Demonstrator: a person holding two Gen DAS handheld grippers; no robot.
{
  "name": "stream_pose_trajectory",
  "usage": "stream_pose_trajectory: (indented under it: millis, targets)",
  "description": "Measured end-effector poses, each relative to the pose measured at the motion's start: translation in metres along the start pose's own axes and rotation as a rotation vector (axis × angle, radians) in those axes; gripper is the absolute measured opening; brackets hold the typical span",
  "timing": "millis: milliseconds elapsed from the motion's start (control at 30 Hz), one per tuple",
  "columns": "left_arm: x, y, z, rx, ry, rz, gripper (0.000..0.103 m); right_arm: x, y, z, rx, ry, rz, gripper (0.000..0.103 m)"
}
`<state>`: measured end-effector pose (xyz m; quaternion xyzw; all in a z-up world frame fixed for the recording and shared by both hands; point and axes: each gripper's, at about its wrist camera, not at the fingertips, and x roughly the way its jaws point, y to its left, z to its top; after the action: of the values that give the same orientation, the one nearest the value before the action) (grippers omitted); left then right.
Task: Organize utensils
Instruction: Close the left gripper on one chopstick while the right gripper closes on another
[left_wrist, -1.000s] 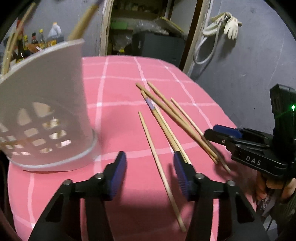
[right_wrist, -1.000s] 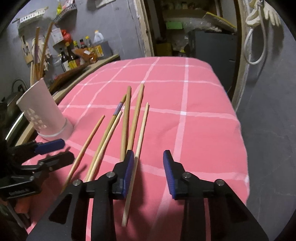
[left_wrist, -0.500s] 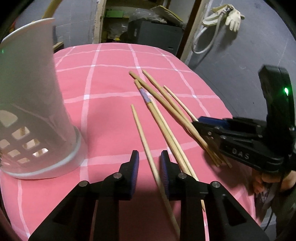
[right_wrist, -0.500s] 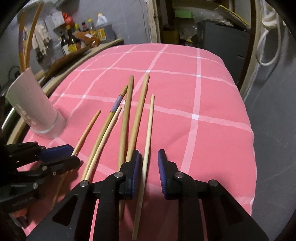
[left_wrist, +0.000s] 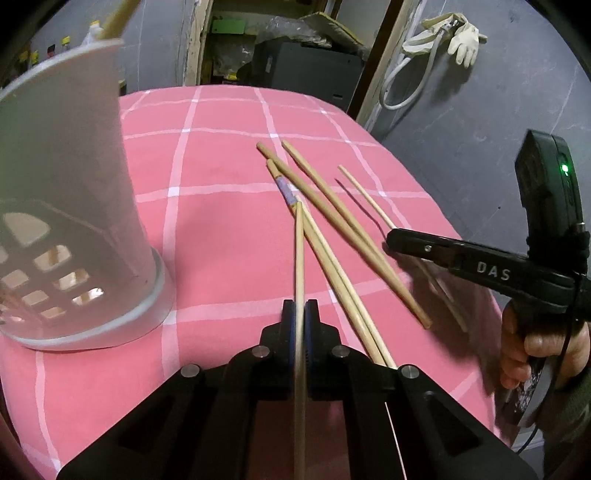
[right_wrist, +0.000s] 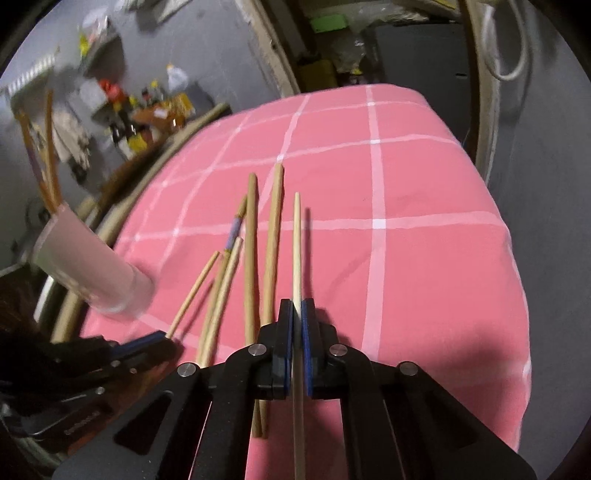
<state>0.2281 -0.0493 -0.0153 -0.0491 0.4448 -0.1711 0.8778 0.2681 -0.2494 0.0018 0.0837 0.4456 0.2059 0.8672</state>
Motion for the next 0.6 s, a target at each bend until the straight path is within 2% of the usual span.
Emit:
stream_pose_trajectory:
  millis: [200, 433, 600]
  targets:
    - [-0.031, -0.003, -0.007, 0.007, -0.139, -0.005, 0.003, -0.037, 0.013, -0.016, 0.018, -0.183, 0.059, 0.003]
    - [-0.076, -0.007, -0.02, 0.03, -0.389, 0.003, 0.003, -0.067, 0.045, -0.038, -0.017, -0.437, 0.108, 0.003]
    - [-0.101, 0.001, -0.022, -0.005, -0.514, -0.002, 0.003, -0.074, 0.064, -0.042, -0.037, -0.538, 0.136, 0.003]
